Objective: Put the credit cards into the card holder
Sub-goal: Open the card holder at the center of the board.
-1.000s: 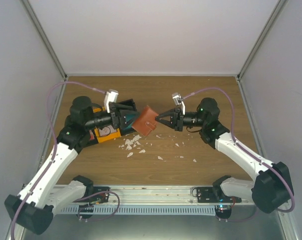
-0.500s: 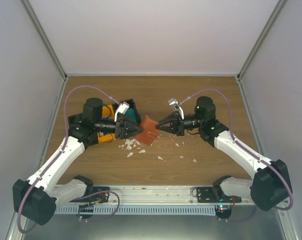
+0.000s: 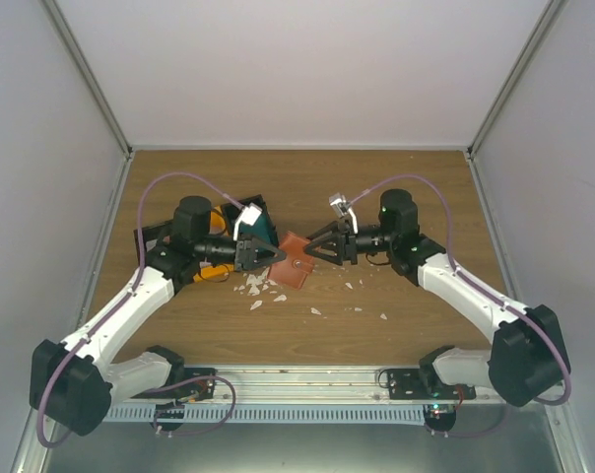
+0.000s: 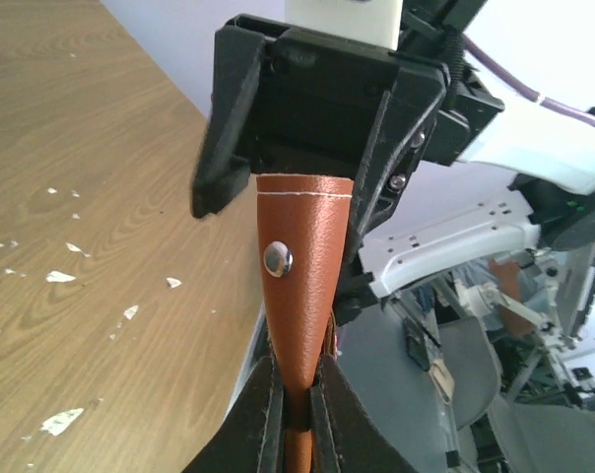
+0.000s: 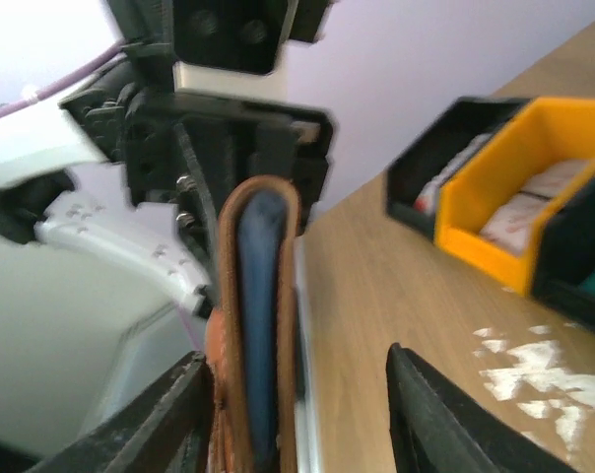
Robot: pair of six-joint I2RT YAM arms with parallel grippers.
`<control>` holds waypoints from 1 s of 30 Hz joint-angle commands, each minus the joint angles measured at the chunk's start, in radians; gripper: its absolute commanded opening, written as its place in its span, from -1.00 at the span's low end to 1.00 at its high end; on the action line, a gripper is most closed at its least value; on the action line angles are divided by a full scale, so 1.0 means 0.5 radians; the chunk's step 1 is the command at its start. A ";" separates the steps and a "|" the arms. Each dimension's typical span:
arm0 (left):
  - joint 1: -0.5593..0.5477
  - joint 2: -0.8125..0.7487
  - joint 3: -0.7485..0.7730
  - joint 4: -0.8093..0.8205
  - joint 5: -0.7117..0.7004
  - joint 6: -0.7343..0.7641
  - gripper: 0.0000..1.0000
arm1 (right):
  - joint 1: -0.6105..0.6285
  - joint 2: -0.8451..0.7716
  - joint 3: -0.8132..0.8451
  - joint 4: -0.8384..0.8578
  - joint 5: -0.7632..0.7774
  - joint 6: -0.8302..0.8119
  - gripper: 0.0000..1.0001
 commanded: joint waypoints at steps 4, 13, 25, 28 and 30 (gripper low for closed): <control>-0.028 0.011 -0.138 0.207 -0.717 -0.243 -1.00 | 0.138 -0.046 0.012 -0.345 1.247 0.164 0.15; -0.034 0.127 -0.216 0.327 -1.021 -0.370 -1.00 | 0.574 0.025 0.226 -0.634 2.288 0.234 0.31; -0.036 0.165 -0.241 0.393 -1.003 -0.382 -1.00 | 0.749 0.440 0.438 -0.850 2.272 0.125 0.27; -0.037 0.150 -0.249 0.394 -1.027 -0.380 -1.00 | 0.753 0.466 0.405 -0.929 2.348 0.130 0.20; -0.037 0.134 -0.246 0.381 -1.054 -0.374 -1.00 | 0.753 0.464 0.374 -1.002 2.471 0.154 0.15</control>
